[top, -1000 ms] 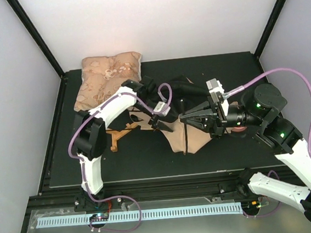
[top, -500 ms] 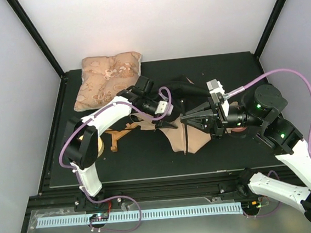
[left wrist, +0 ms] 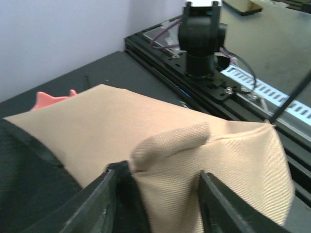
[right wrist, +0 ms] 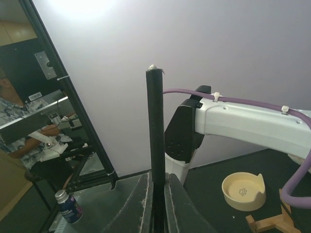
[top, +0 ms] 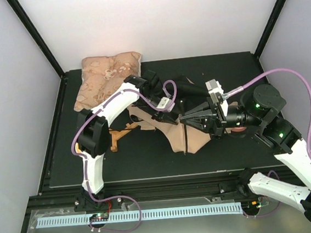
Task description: Set up the pet tent
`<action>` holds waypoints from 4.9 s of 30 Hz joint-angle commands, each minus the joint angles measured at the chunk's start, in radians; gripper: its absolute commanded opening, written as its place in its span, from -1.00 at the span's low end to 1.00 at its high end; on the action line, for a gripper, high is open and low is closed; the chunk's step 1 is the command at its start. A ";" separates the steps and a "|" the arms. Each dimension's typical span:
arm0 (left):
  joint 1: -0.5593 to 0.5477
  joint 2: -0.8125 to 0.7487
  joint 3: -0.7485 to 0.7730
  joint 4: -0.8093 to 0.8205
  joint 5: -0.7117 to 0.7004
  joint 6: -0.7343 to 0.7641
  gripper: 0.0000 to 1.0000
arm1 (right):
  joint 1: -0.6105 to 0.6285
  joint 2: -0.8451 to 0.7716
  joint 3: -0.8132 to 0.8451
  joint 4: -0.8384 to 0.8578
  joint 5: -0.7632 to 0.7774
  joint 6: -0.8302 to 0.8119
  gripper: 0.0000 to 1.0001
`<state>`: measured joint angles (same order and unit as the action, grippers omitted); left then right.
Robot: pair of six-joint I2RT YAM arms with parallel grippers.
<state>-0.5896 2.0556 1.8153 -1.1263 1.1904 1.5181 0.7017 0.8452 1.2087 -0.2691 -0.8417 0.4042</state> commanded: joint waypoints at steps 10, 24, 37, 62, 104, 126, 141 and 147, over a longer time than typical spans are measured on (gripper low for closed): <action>-0.002 -0.209 -0.224 0.249 -0.079 -0.258 -0.97 | -0.001 0.005 -0.017 -0.078 0.020 0.012 -0.97; -0.063 -0.644 -0.581 0.860 -0.276 -1.069 -0.97 | -0.002 -0.020 -0.093 -0.254 0.096 -0.084 -0.97; -0.148 -0.758 -0.350 0.687 -0.409 -1.464 -0.97 | -0.001 0.004 -0.126 -0.361 0.104 -0.179 -0.97; -0.148 -0.886 -0.172 0.684 -0.363 -1.755 -0.97 | -0.001 0.017 -0.249 -0.470 0.113 -0.206 -0.97; -0.147 -0.915 -0.233 0.668 -0.354 -1.739 -0.97 | -0.001 0.037 -0.241 -0.390 0.069 -0.168 -0.97; -0.164 -0.904 -0.229 0.507 -0.351 -1.625 -0.97 | -0.001 0.044 -0.211 -0.389 0.064 -0.166 -0.97; -0.185 -0.856 -0.179 0.347 -0.429 -1.518 -0.97 | -0.002 0.038 -0.212 -0.389 0.060 -0.161 -0.97; -0.206 -0.828 -0.158 0.312 -0.437 -1.499 -0.97 | -0.001 0.041 -0.210 -0.390 0.057 -0.161 -0.97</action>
<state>-0.7719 1.2285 1.5684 -0.8474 0.7204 -0.0090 0.7017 0.8646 1.0241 -0.5018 -0.8154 0.1993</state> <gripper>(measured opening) 0.028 0.063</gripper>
